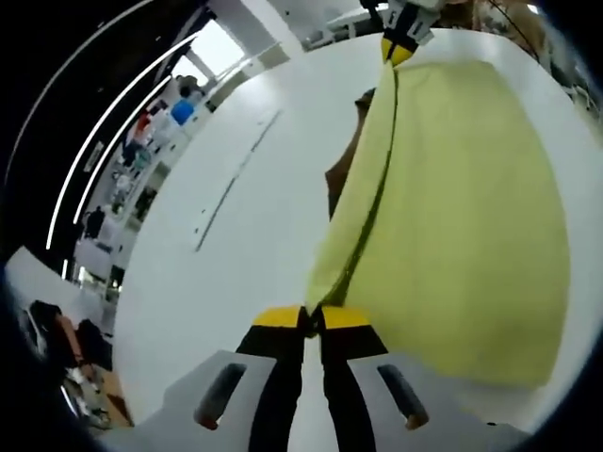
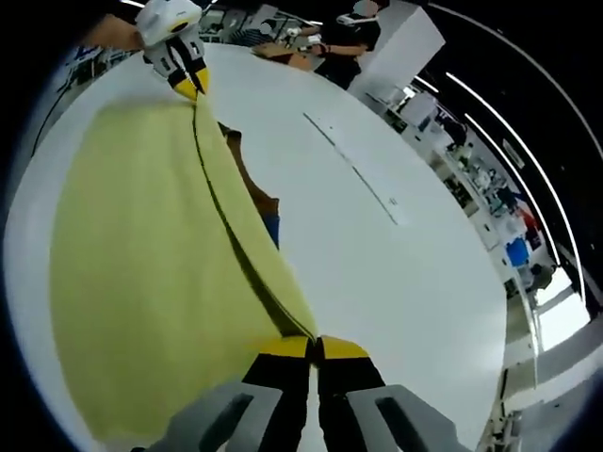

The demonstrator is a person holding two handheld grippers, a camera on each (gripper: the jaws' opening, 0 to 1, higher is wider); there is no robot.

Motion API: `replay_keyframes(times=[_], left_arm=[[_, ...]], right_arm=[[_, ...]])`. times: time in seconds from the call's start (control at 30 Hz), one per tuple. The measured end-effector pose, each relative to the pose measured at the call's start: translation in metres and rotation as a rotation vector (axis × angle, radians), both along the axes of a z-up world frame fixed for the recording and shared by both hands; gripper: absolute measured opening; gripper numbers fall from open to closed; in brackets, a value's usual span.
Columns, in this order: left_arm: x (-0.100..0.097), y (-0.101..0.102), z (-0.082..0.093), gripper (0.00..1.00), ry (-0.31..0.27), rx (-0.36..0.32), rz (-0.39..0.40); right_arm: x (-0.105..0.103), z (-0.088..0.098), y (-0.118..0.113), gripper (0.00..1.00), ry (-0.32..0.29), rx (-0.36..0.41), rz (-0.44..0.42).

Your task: Fold the garment on the visible template until the final outline fits inside the template.

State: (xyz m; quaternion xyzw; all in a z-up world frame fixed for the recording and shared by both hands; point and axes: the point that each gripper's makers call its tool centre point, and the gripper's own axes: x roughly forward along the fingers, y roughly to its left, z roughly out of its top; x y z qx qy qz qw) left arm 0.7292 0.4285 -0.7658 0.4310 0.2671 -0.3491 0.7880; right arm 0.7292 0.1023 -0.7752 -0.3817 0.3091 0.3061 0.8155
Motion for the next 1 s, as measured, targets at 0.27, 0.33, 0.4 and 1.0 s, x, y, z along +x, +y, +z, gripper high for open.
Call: replay_keyframes(times=[0.27,0.33,0.4,1.0], left_arm=[[0.014,0.002,0.004,0.01,0.003,-0.095,0.120],[0.016,0.004,0.003,0.01,0.024,-0.155,0.205],[0.015,0.003,-0.002,0.01,0.061,-0.206,0.259],[-0.010,0.019,0.006,0.40,0.160,-0.436,0.431]], right_arm=[[0.012,0.009,-0.001,0.00,0.017,0.222,-0.197],[0.014,0.008,-0.001,0.00,0.035,0.277,-0.244],[0.014,0.007,0.001,0.00,0.069,0.369,-0.313],[-0.002,0.027,0.007,0.46,0.099,0.448,-0.334]])
